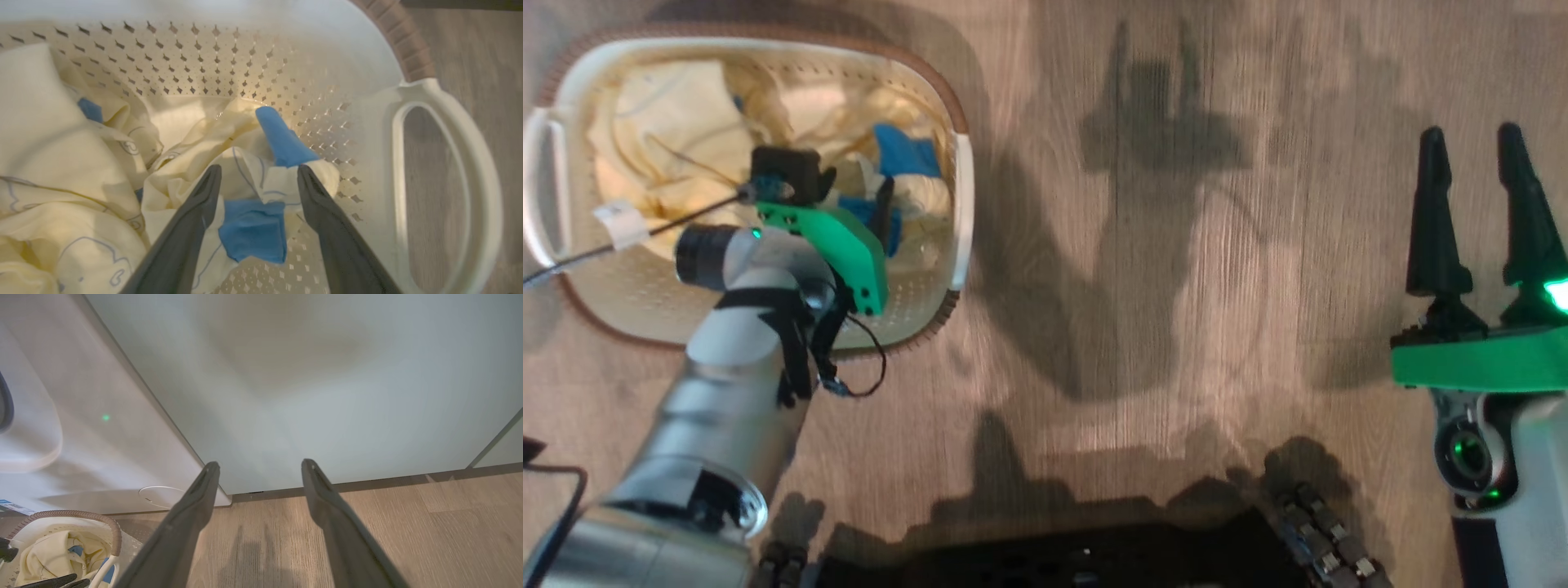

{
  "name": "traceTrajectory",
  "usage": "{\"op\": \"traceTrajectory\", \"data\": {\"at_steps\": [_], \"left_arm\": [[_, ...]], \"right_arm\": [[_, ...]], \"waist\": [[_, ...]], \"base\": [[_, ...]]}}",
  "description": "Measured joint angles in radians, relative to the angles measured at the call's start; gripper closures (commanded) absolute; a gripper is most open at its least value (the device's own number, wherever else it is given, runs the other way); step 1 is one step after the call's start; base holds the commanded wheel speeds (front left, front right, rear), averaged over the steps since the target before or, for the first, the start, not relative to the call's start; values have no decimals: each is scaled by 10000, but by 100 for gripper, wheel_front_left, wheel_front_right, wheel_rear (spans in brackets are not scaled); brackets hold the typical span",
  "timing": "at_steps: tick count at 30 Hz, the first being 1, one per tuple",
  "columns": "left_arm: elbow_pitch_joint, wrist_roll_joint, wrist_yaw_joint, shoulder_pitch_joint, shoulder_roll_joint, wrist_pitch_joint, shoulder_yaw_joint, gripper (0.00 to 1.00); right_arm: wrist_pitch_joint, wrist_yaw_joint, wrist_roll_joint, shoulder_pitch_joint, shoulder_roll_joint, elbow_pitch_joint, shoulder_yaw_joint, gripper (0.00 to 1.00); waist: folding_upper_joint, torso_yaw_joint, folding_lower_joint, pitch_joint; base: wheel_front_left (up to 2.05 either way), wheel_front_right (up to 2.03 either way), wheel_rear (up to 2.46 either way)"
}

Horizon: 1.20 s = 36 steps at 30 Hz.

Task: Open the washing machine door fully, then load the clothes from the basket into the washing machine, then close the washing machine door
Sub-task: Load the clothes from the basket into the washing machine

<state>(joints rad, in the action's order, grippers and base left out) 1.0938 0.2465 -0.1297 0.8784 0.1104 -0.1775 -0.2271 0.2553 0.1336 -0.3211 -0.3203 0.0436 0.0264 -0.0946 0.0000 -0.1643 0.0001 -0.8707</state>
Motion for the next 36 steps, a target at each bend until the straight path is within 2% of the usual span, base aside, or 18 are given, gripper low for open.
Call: {"op": "traceTrajectory", "data": {"at_steps": [6, 12, 24, 25, 26, 27, 28, 36], "left_arm": [[495, 633, -2, 781, 169, 134, -316, 0], [895, 1124, -4, 1401, 639, 504, -500, 0], [1574, 1701, 21, 1825, 986, 727, -355, 0], [1607, 1701, 31, 1848, 986, 727, -355, 14], [1607, 1701, 31, 1848, 986, 727, -355, 38], [1653, 1701, 52, 1881, 984, 727, -357, 87], [1680, 1701, 79, 1898, 984, 725, -360, 100], [1793, 1674, 96, 1897, 863, 408, -660, 100]], "right_arm": [[0, 0, -257, -273, 4, 33, -207, 0], [0, 0, -508, -596, 6, 19, -416, 0], [0, 0, -838, -790, 6, 15, -700, 0], [0, 0, -838, -791, 6, 15, -702, 0], [0, 0, -838, -791, 6, 15, -702, 0], [0, 0, -838, -791, 6, 15, -702, 0], [0, 0, -838, -791, 6, 15, -700, 0], [0, 0, -794, -792, 6, 15, -581, 0]], "waist": [[0, -245, 0, -790], [1, -570, 0, -1415], [0, -1059, -1, -1894], [1, -1062, -2, -1898], [1, -1062, -2, -1898], [1, -1060, -2, -1898], [0, -1051, -1, -1896], [1, -776, -2, -1757]], "base": [[0, 0, 0], [0, 0, 0], [0, 0, 0], [0, 0, 0], [0, 0, 0], [0, 0, 0], [0, 0, 0], [0, 0, 0]]}}
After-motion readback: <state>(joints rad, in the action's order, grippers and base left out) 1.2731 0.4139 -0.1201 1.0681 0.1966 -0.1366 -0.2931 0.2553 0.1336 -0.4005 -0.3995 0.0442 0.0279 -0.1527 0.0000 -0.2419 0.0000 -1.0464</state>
